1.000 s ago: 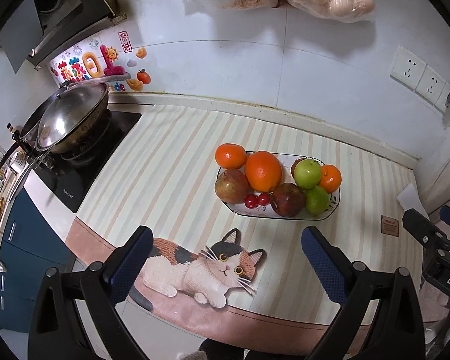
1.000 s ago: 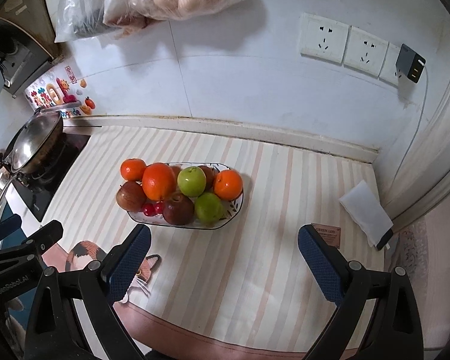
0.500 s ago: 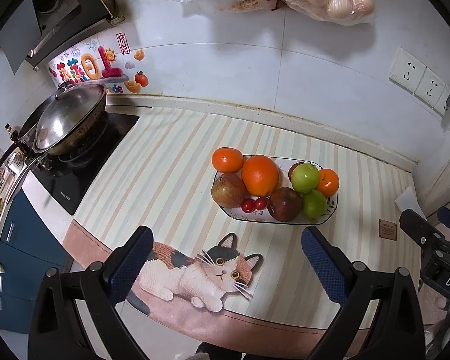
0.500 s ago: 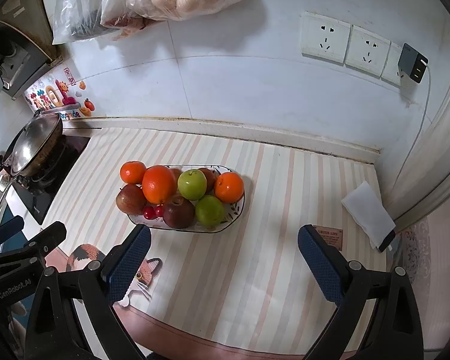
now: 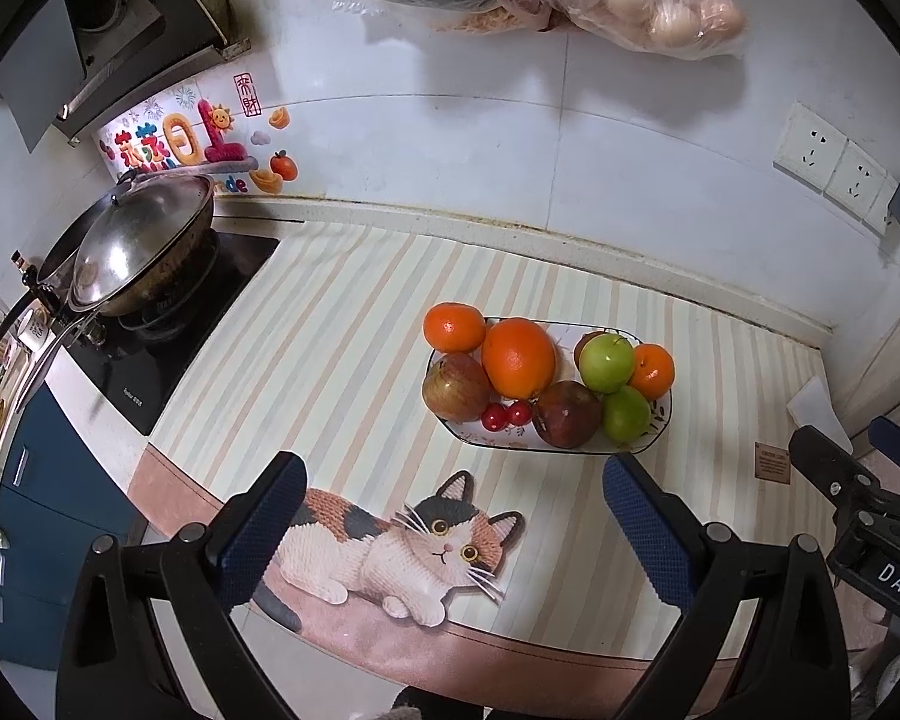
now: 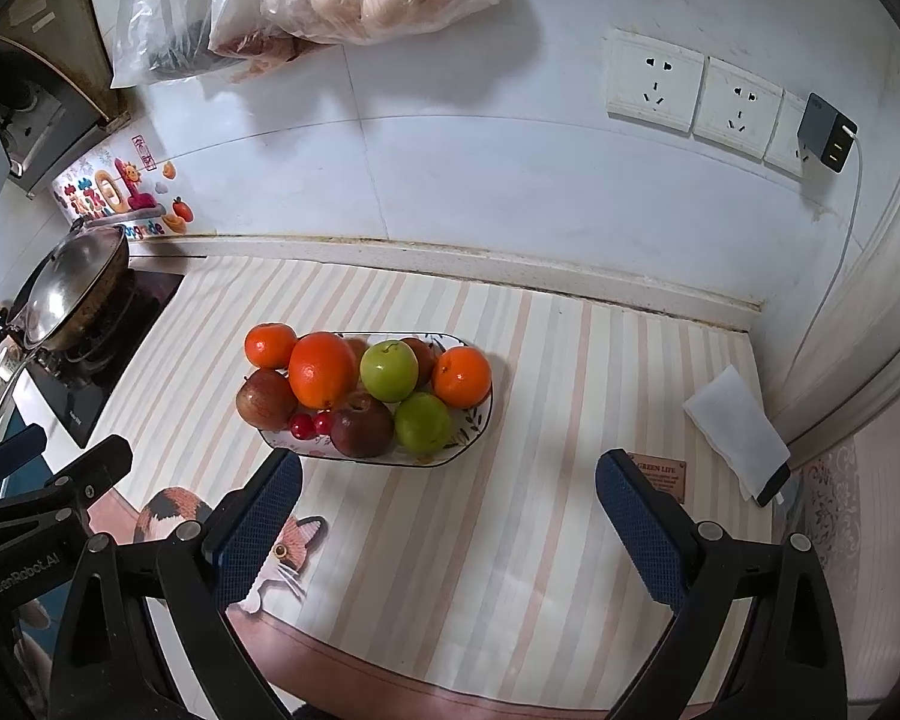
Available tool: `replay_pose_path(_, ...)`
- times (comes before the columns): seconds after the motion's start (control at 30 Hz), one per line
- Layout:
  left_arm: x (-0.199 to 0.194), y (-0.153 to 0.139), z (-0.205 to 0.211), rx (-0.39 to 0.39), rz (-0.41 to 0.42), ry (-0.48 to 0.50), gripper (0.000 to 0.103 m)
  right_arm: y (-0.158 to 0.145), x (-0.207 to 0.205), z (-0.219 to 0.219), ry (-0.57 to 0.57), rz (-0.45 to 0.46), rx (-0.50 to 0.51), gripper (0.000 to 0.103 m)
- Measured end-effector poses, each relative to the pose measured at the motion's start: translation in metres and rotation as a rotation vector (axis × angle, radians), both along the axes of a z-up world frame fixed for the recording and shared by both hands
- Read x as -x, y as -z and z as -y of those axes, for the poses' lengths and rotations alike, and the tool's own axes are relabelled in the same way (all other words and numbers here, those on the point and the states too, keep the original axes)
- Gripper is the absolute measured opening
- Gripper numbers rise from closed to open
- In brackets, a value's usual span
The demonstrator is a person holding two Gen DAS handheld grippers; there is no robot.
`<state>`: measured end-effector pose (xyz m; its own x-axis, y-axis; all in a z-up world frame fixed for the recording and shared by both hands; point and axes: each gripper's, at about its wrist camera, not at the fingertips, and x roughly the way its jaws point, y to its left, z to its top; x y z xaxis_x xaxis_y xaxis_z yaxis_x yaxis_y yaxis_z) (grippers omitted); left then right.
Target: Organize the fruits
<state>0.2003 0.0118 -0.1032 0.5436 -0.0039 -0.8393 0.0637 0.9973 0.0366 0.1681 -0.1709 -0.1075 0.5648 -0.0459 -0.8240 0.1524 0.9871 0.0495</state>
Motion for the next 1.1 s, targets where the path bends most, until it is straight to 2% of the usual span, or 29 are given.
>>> replay_pose_path(1.1,0.0041,-0.009,-0.0001,0.007,0.009,-0.002,0.101,-0.0033,0.0041,-0.0089,-0.031,0.005,-0.005,0.1)
